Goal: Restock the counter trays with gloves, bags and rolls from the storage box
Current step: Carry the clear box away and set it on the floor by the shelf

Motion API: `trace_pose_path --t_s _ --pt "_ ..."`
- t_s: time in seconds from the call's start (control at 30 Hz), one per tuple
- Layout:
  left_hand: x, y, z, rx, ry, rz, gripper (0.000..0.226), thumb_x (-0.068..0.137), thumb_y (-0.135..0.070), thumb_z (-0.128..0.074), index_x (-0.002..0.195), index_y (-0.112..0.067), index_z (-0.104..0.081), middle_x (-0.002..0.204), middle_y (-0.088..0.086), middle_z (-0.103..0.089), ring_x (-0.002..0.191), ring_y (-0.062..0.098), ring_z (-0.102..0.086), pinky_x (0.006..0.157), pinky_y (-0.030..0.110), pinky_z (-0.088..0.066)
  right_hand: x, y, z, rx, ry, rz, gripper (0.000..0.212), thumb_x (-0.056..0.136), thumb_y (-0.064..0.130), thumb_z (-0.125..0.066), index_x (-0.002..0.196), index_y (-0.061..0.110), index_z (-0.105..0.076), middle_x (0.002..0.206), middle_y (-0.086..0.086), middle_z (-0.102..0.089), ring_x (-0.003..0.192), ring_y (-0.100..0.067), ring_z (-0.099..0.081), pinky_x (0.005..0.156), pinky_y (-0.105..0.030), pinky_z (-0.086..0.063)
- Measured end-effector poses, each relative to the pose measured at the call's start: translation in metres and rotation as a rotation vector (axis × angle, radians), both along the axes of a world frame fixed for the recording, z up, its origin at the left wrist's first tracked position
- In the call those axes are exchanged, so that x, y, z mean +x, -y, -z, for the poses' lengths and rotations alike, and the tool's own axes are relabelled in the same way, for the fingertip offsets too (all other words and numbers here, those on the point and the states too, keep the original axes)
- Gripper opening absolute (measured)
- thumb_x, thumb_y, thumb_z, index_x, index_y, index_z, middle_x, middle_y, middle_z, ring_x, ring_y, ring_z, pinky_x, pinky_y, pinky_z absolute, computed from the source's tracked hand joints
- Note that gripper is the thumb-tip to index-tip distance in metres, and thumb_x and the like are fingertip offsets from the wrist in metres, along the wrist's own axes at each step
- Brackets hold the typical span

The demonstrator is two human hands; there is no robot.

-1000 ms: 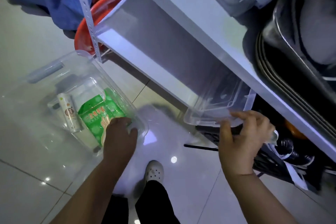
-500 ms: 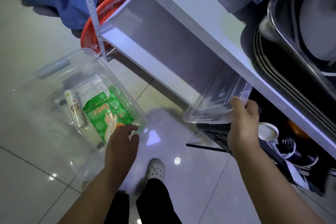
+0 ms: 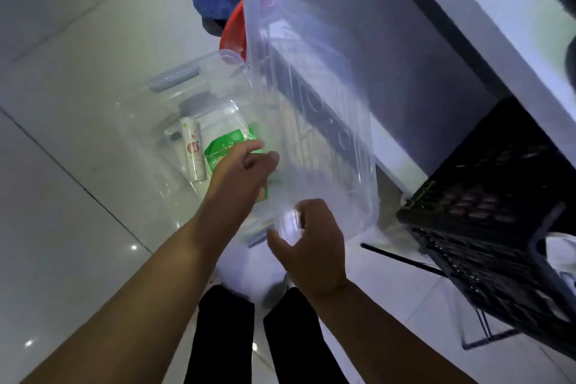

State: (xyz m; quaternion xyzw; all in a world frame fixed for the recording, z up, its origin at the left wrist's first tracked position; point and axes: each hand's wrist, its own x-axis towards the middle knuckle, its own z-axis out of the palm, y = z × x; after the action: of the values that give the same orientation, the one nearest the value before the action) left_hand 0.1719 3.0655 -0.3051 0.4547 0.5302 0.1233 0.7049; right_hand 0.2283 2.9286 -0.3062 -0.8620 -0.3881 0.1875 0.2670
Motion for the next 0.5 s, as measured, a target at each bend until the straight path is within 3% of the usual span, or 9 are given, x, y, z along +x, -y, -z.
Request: trace_pose_path --t_s 0.03,0.1,0.17,0.23,0.4,0.5 --pt "-0.005 -0.002 0.004 -0.036 -0.001 -0.026 0.04 0.082 -0.025 -0.067 0.117 -0.016 -0.051 0.098 0.006 -0.069 0.089 0.022 -0.068 0.084 0.048 -0.055 -0.008 0.001 0.007 -0.015 0.0 -0.054 0.038 0.065 0.03 -0.079 0.083 0.003 -0.059 0.076 -0.009 -0.057 0.07 -0.023 -0.055 0.064 -0.032 -0.048" --pt "-0.018 -0.005 0.011 -0.036 -0.023 -0.076 0.047 0.082 -0.019 -0.067 0.123 -0.01 -0.045 0.096 0.008 -0.068 0.077 0.017 -0.07 0.071 0.04 -0.059 -0.017 0.003 0.018 -0.052 -0.032 -0.133 0.043 0.068 0.037 -0.079 0.088 0.003 -0.063 0.08 -0.011 -0.061 0.075 -0.025 -0.058 0.07 -0.033 -0.05" --pt "-0.031 -0.007 0.017 -0.004 -0.048 -0.118 0.041 0.083 -0.013 -0.065 0.119 -0.012 -0.047 0.089 0.008 -0.067 0.063 0.011 -0.068 0.054 0.025 -0.056 -0.018 0.004 0.026 -0.044 -0.096 -0.208 0.045 0.074 0.043 -0.073 0.095 0.005 -0.064 0.084 -0.01 -0.063 0.079 -0.021 -0.059 0.073 -0.031 -0.051" --pt "-0.047 -0.009 0.025 0.008 -0.086 -0.17 0.032 0.084 -0.01 -0.062 0.113 -0.014 -0.05 0.08 0.006 -0.065 0.053 0.008 -0.063 0.049 0.026 -0.051 -0.01 0.006 0.035 -0.001 -0.126 -0.266 0.04 0.081 0.044 -0.063 0.096 0.007 -0.064 0.086 -0.008 -0.064 0.081 -0.017 -0.057 0.073 -0.03 -0.049" --pt "-0.089 -0.022 0.05 0.008 -0.159 -0.281 0.024 0.086 -0.009 -0.06 0.107 -0.018 -0.053 0.089 0.009 -0.063 0.056 0.011 -0.059 0.048 0.022 -0.048 0.045 0.007 0.076 -0.136 0.019 0.016 0.024 0.084 0.024 -0.066 0.101 0.007 -0.063 0.097 -0.01 -0.064 0.092 -0.028 -0.057 0.085 -0.037 -0.045" --pt "-0.116 -0.027 0.069 -0.042 -0.206 -0.366 0.027 0.087 -0.01 -0.056 0.112 -0.02 -0.054 0.087 -0.002 -0.065 0.061 0.012 -0.058 0.054 0.025 -0.045 0.077 -0.001 0.11 -0.367 0.094 0.12 0.038 0.088 0.023 -0.061 0.119 0.001 -0.054 0.116 -0.021 -0.057 0.109 -0.037 -0.049 0.094 -0.04 -0.037"
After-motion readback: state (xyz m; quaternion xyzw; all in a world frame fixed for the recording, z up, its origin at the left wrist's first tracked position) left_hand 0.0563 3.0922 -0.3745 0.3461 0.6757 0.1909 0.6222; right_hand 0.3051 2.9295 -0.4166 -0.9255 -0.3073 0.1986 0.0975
